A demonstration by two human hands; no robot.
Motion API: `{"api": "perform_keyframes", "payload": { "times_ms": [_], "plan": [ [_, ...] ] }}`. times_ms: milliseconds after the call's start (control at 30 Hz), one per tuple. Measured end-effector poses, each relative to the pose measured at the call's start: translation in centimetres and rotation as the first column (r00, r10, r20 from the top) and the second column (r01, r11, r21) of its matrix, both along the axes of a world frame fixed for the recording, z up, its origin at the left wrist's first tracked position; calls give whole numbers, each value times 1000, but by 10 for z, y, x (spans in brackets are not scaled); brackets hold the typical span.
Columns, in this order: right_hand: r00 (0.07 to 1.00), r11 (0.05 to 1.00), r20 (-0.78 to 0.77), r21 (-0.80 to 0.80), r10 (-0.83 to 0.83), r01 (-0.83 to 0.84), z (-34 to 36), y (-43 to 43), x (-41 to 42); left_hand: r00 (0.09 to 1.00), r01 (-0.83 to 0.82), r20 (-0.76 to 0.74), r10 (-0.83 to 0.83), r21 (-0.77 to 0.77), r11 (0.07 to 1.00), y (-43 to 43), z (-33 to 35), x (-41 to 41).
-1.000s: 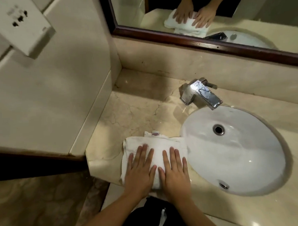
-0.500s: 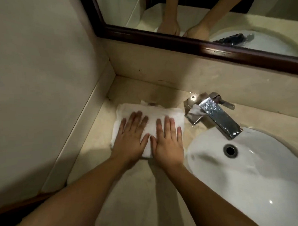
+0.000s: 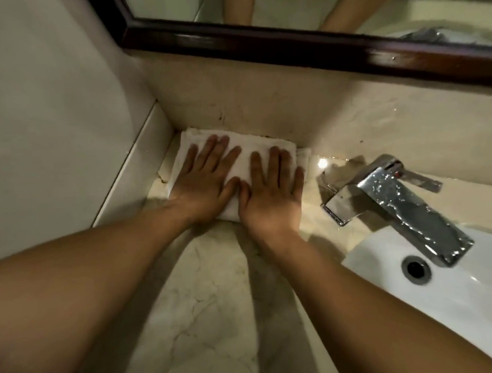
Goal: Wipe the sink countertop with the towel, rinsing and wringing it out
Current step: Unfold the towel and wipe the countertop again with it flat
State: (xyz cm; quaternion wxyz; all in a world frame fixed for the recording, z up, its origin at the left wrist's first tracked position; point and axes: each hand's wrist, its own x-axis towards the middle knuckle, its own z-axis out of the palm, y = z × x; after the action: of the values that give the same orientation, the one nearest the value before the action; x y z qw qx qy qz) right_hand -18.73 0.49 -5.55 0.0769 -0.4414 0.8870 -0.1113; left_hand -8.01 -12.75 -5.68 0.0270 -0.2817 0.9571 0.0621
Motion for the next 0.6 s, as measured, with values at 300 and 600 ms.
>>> {"api": "perform_keyframes", "payload": {
  "times_ms": [300, 600],
  "plan": [
    [999, 997, 41, 65, 29, -32, 17, 19, 33, 999, -16, 28, 15, 21, 1000, 14, 6, 33],
    [996, 996, 28, 40, 82, -83, 11, 127, 199, 992, -129, 14, 128, 18, 992, 139, 1, 210]
  ]
}}
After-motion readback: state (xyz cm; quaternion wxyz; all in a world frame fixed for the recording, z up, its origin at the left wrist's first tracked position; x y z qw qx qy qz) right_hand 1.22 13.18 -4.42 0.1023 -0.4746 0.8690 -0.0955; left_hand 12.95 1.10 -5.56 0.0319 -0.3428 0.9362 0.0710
